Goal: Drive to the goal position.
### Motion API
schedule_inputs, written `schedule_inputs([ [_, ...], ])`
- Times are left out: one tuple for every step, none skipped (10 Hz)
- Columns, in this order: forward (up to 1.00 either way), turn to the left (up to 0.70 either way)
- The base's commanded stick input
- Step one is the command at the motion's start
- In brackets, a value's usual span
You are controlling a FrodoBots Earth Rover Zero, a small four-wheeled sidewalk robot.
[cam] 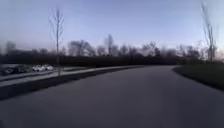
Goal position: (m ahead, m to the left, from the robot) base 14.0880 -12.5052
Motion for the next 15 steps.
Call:
schedule_inputs([
  [1.0, 0.01],
  [1.0, 0.01],
  [1.0, 0.01],
  [1.0, 0.01],
  [0.98, 0.01],
  [0.98, 0.01],
  [0.98, 0.01],
  [0.97, 0.01],
  [0.97, 0.01],
  [0.97, 0.01],
  [0.97, 0.01],
  [0.97, 0.01],
  [0.97, 0.01],
  [0.97, 0.01],
  [0.85, 0.01],
])
